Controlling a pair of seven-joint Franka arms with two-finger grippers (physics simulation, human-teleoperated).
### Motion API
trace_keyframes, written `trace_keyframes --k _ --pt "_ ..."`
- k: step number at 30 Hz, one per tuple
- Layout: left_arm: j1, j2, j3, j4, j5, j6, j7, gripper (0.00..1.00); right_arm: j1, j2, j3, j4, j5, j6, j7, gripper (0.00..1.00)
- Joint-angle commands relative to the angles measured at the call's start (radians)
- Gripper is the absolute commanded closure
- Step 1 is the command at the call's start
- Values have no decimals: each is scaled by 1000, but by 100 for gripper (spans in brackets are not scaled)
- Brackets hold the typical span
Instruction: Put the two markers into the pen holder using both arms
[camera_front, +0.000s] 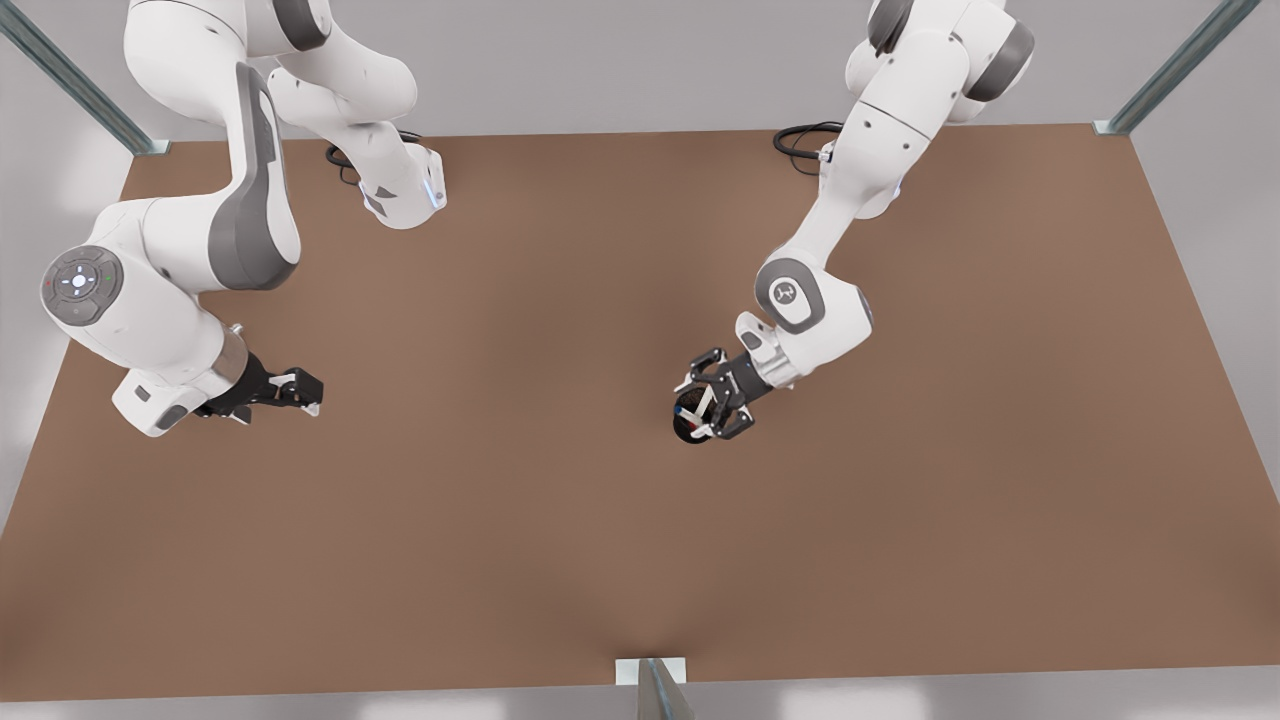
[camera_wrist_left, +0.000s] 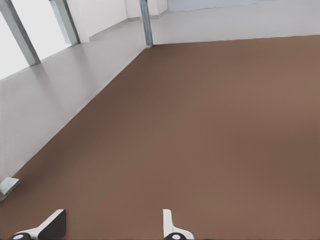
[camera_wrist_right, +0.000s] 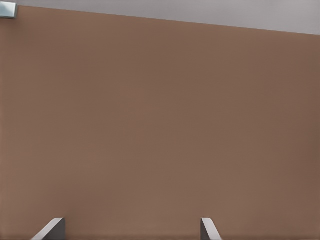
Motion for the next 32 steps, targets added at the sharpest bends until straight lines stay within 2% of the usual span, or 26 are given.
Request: trace_keyframes --k 1,3,4,6,9,10,11,12,13,19,32 --pt "9 24 20 60 401 -10 -1000 0 1 -1 0 1 1 0 -1 0" --pt "34 72 94 286 1014 -440 -1896 0 1 -1 0 1 1 0 -1 0" --pt "78 53 100 356 1197 -668 -2093 0 1 -1 0 1 1 0 -2 0" --pt "97 32 230 578 1475 -1116 -2204 0 3 -1 0 1 1 0 -1 0" --pt "103 -60 393 609 1484 -1136 -2250 0 4 -1 1 1 3 0 1 0" --pt "163 -148 381 606 1487 -1140 -2284 0 4 -1 1 1 3 0 1 0" --pt "294 -198 249 560 1525 -1139 -2288 0 6 -1 1 1 1 0 2 0" --pt "315 -284 221 433 1549 -1121 -2279 0 4 -1 1 1 3 0 1 0" --pt "309 -295 221 428 1550 -1120 -2276 0 4 -1 1 1 1 0 1 0" --pt "301 -218 217 485 1610 -1119 -2195 0 4 -1 1 1 1 0 -3 0" --pt "301 -212 217 485 1612 -1108 -2192 0 -19 -1 -11 2 -4 -2 -3 0"
